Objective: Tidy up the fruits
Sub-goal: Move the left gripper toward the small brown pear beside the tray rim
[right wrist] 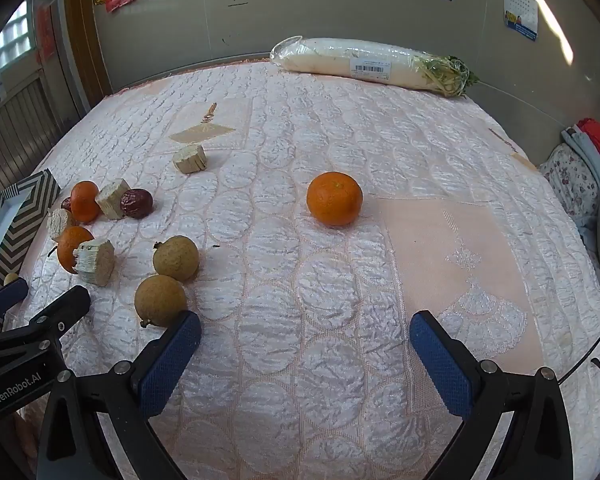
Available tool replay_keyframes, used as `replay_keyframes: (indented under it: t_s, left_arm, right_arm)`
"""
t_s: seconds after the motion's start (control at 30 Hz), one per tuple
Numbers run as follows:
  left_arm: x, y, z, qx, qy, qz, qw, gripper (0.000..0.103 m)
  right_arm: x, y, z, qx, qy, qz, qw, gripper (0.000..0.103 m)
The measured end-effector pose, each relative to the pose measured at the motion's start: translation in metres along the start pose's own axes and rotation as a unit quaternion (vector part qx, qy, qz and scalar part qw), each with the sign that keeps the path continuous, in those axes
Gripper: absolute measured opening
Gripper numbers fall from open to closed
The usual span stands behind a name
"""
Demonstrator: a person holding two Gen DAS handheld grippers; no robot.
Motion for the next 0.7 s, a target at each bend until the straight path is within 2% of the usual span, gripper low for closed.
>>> replay_keyframes:
  t_s: [0.37,0.5,0.7]
  left_arm:
    - [0.013,0.021,-0.003,0.031,-0.039,0.016,0.9986,0.102]
    - [0.02,0.037,-0.002,0.051,-0.054,0.012,0.9972,0.102]
    - [0.032,0.049,0.019,0.065,-0.056,0.019,0.9961,0.102]
  right_arm:
    - [0.004,0.015,0.004,-0.013,-0.012,0.001,1.0,0.103]
    - [-0.002,0.035,-0.002,-0.012,-0.028,-0.016,0.999,0.103]
    - [-0.014,0.055,-0.003,-0.017,-0.035,-0.034,0.999,0.103]
Point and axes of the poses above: each gripper's, at about its wrist camera, not at the fingertips, and y roughly against the way its jaws point, z to its left, x to its underside, the point moved 10 cm from there along -y, roughly the way its jaws point, and after that the axes turned 14 degrees about x, right-handed, at the moved point
